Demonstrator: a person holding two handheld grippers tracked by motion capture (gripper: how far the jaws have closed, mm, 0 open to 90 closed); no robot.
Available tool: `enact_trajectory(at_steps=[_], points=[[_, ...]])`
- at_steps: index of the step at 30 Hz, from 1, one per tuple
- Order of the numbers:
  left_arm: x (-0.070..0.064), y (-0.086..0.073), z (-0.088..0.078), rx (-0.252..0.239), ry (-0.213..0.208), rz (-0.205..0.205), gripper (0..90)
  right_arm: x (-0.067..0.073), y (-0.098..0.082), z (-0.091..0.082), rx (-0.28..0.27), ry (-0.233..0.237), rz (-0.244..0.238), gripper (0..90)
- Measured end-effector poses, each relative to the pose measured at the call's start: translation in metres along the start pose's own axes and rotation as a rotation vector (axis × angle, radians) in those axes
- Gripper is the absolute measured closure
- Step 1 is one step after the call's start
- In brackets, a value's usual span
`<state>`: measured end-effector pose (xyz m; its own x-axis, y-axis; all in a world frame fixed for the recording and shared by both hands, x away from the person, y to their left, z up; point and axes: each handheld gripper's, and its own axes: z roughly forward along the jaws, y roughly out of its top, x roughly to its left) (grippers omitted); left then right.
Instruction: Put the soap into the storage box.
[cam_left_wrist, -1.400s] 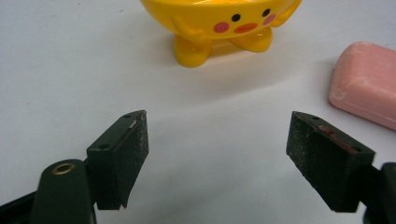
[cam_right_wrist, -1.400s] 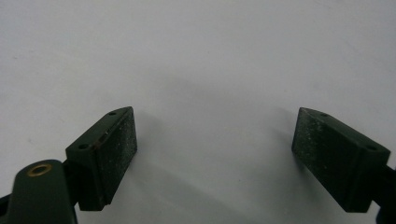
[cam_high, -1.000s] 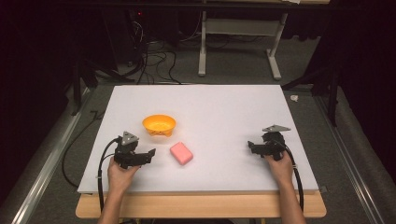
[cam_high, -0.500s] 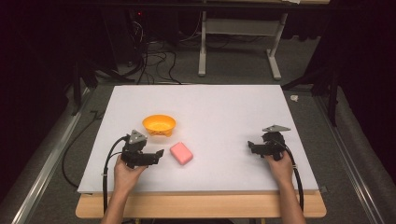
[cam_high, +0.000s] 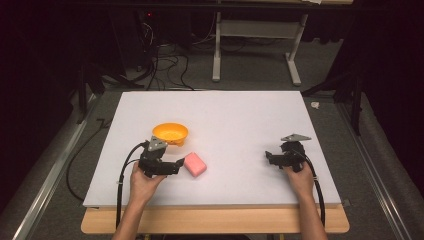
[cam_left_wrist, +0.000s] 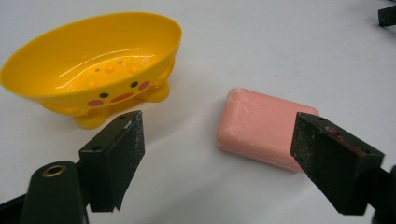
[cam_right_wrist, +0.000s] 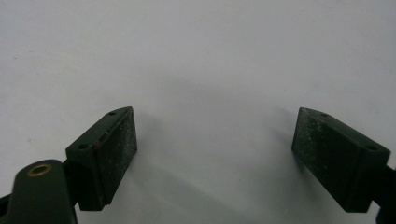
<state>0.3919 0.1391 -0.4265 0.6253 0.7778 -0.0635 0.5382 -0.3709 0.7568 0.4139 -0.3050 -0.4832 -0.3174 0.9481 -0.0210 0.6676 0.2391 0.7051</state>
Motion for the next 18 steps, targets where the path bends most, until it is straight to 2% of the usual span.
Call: enact_trajectory(at_steps=[18], points=[[-0.018, 0.011, 0.023, 0.026, -0.032, 0.051, 16.1, 0.000, 0.000, 0.000, -0.001, 0.000, -0.001, 14.5]])
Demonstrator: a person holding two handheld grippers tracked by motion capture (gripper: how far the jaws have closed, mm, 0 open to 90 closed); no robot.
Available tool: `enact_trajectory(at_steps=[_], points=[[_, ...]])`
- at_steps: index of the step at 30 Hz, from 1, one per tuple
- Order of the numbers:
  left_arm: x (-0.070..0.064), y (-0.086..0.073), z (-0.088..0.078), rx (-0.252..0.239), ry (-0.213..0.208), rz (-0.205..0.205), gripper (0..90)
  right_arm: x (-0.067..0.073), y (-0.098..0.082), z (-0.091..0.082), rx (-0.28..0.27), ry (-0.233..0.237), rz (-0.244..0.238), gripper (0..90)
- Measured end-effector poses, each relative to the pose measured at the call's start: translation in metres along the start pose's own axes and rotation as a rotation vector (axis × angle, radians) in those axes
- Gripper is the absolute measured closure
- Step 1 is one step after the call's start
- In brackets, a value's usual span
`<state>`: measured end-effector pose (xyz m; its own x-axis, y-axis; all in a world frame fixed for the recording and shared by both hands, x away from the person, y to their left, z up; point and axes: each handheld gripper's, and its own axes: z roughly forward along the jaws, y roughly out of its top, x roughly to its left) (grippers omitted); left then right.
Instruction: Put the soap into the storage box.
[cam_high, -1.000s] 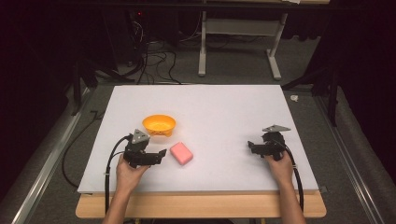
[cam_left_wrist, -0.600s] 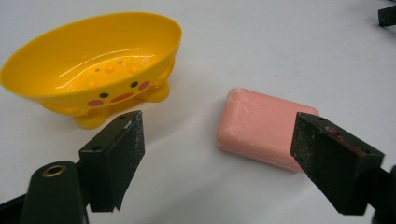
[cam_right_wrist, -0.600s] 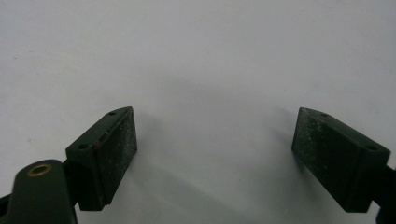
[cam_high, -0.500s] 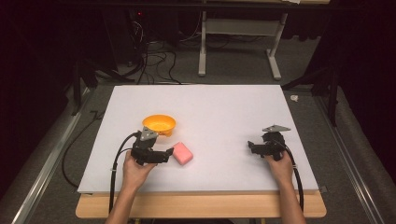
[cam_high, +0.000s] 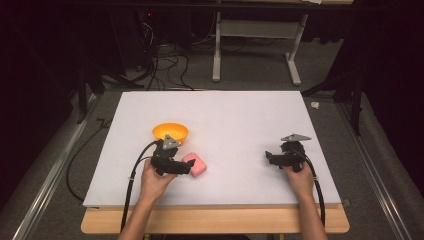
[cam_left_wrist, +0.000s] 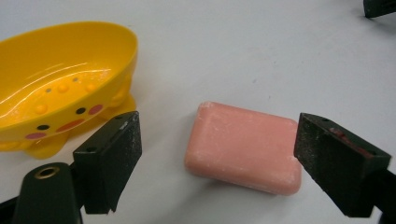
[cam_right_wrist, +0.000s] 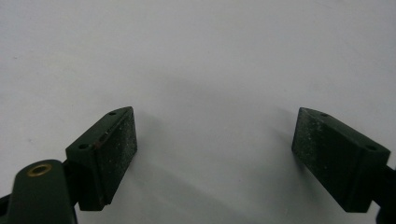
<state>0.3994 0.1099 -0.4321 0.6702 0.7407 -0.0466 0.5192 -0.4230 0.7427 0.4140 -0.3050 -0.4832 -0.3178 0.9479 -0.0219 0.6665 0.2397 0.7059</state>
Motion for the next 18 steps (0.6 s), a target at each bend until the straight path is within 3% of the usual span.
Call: enact_trajectory(at_steps=[13, 18], points=[[-0.009, 0.001, 0.018, 0.024, -0.009, 0.038, 16.2, 0.000, 0.000, 0.000, 0.000, 0.000, 0.000, 14.5], [-0.010, 0.001, 0.024, 0.036, -0.032, 0.035, 15.6, 0.000, 0.000, 0.000, 0.000, 0.000, 0.000, 14.5]])
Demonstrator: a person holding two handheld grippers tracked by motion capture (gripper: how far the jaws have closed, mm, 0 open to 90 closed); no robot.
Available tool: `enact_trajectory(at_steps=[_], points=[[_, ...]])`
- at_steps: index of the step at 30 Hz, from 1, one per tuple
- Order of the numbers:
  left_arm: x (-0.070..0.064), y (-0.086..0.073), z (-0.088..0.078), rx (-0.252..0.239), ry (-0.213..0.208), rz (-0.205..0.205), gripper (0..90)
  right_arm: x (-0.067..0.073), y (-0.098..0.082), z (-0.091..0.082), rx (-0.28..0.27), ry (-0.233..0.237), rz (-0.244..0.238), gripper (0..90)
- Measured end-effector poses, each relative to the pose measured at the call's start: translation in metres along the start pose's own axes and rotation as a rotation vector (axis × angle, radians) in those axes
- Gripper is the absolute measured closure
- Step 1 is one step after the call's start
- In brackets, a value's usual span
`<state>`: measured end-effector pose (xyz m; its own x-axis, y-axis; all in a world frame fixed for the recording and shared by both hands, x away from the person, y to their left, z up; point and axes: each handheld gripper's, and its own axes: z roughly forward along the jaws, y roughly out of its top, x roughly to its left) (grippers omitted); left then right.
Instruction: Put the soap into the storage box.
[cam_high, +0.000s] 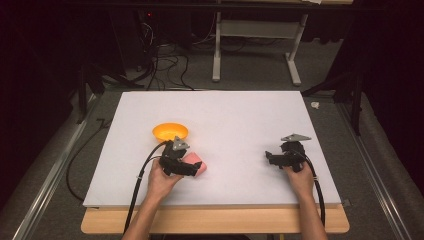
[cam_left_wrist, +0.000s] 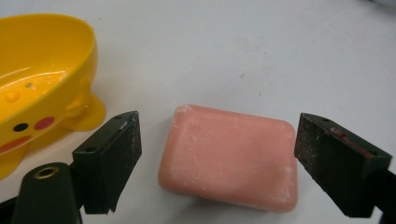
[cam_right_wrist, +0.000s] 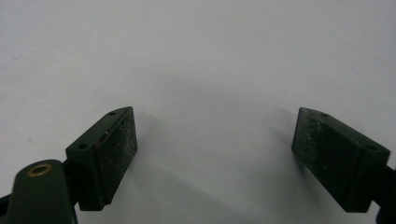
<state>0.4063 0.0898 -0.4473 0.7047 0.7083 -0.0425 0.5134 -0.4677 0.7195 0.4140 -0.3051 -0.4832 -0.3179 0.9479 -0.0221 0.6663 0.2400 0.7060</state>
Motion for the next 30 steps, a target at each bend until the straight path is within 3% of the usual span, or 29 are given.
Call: enact_trajectory(at_steps=[20, 30], points=[[-0.004, -0.002, 0.016, 0.026, -0.030, 0.015, 14.8, 0.000, 0.000, 0.000, 0.001, 0.001, 0.001, 14.5], [-0.006, -0.003, 0.023, 0.066, -0.011, 0.041, 13.7, 0.000, 0.000, 0.000, 0.000, 0.001, -0.001, 14.5]])
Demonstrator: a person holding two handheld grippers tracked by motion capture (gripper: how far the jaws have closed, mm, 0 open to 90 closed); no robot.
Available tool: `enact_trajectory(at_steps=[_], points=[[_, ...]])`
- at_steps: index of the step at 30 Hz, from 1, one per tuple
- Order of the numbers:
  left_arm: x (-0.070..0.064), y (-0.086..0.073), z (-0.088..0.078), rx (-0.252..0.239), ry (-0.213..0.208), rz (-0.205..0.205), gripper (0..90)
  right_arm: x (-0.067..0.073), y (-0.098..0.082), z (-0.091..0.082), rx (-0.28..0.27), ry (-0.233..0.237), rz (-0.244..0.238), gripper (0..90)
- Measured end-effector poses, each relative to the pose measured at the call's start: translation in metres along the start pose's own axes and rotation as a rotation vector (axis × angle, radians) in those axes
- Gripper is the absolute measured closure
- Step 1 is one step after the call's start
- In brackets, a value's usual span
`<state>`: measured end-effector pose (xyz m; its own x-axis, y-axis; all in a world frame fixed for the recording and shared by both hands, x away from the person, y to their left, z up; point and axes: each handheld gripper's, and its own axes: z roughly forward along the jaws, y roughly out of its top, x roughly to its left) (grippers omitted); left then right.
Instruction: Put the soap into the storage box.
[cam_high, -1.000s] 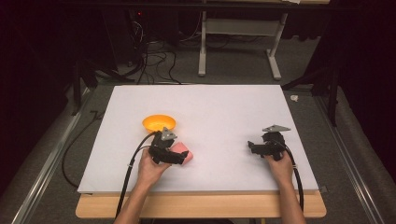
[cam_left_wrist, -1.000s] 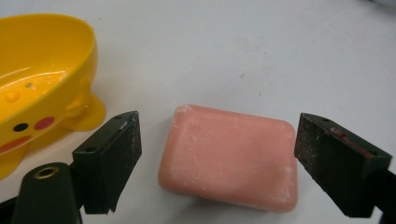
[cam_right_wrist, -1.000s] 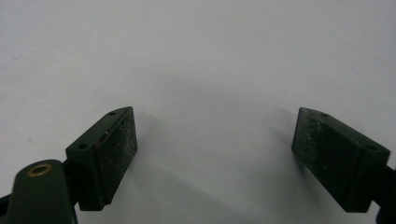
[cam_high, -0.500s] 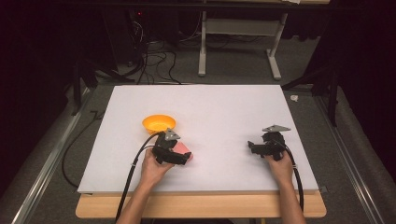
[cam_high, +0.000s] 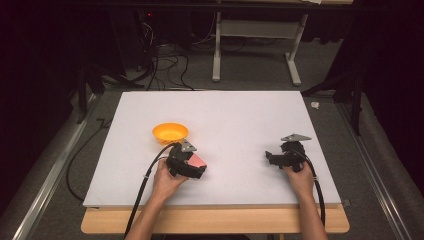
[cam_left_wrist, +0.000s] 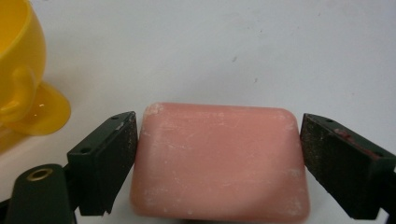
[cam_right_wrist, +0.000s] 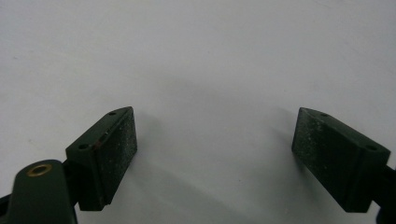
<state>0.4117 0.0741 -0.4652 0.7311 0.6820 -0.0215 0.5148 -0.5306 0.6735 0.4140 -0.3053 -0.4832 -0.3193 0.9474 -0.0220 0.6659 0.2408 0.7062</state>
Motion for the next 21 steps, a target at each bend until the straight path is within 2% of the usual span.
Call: enact_trajectory(at_steps=[8, 21], points=[[-0.0026, -0.0010, 0.0044, 0.020, 0.019, 0.012, 13.4, 0.0000, 0.0000, 0.0000, 0.000, 0.000, 0.000, 14.5], [-0.0040, -0.0093, 0.0090, 0.023, 0.037, -0.006, 13.4, 0.0001, 0.0000, 0.0000, 0.000, 0.000, 0.001, 14.5]])
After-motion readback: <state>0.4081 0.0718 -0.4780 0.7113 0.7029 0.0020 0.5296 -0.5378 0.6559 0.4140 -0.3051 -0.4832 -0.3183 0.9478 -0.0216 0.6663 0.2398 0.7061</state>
